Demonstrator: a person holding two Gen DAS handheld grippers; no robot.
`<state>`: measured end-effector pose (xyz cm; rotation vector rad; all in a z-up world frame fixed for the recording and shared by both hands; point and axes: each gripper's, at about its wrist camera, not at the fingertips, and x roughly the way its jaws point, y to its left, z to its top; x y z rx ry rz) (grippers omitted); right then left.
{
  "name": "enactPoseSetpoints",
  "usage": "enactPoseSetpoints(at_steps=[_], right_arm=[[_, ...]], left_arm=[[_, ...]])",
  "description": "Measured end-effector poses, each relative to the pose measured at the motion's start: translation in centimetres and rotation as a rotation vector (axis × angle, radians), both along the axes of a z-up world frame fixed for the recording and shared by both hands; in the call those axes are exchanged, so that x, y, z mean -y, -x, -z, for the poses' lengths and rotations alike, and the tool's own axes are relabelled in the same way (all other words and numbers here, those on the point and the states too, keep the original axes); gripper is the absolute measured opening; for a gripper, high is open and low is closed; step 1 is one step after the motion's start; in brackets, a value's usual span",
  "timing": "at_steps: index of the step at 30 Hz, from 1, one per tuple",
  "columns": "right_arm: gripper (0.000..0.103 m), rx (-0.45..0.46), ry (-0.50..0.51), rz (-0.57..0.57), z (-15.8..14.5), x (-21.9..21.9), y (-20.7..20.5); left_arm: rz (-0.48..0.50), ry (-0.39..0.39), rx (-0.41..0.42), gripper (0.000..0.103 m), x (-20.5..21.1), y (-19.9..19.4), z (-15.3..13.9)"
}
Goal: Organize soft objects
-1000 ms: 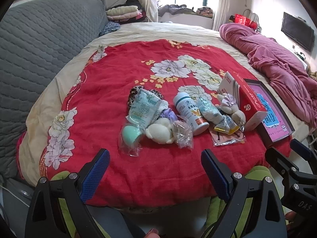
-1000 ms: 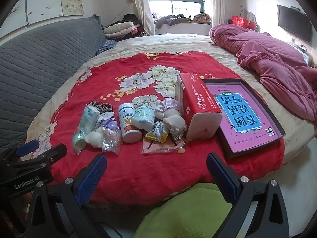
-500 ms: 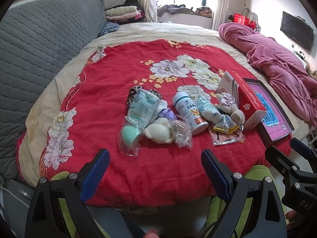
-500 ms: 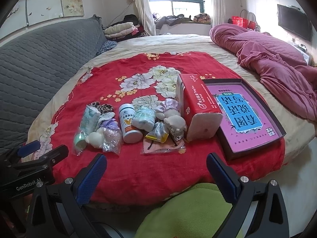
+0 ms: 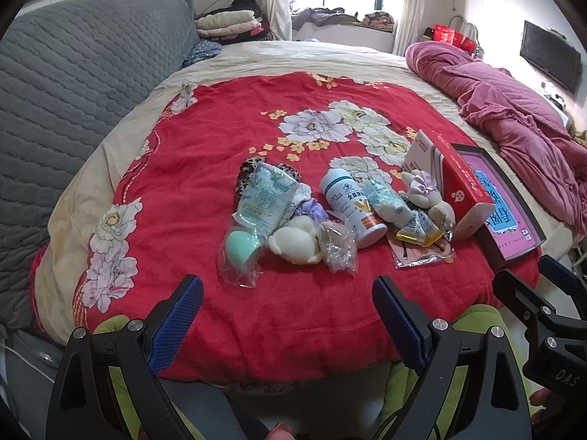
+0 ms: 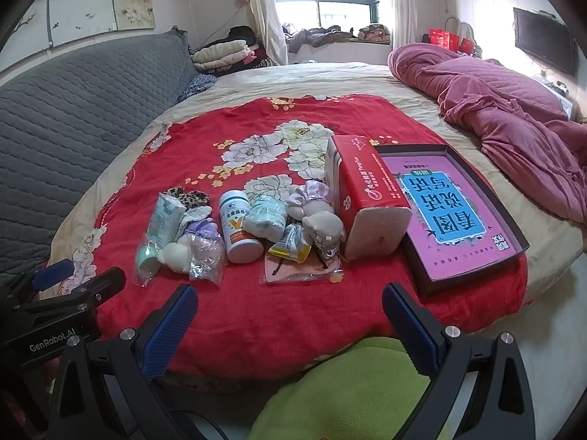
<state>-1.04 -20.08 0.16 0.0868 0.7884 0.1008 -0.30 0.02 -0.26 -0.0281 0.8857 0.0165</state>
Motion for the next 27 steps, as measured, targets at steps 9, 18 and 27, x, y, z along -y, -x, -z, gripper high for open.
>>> enactPoseSetpoints(at_steps=[9,18,27], right_arm=[[0.101,-0.001,-0.002,0.001,0.1,0.0,0.1],[0.101,-0.012,-0.013,-0.007,0.7,0.0,-0.6],[0.101,-0.027,-0.020,-0.025,1.9,-0.5,-2.8]], left_arm=[[0.004,0.005,0.009,0.094,-0.2,0.1,-0.1],[-0.016,0.035,-0.016,0.094,-1.8,-1.0,0.9],[-0.071,0.042,-0.064,0.094,-5.1,-4.3,3.4]])
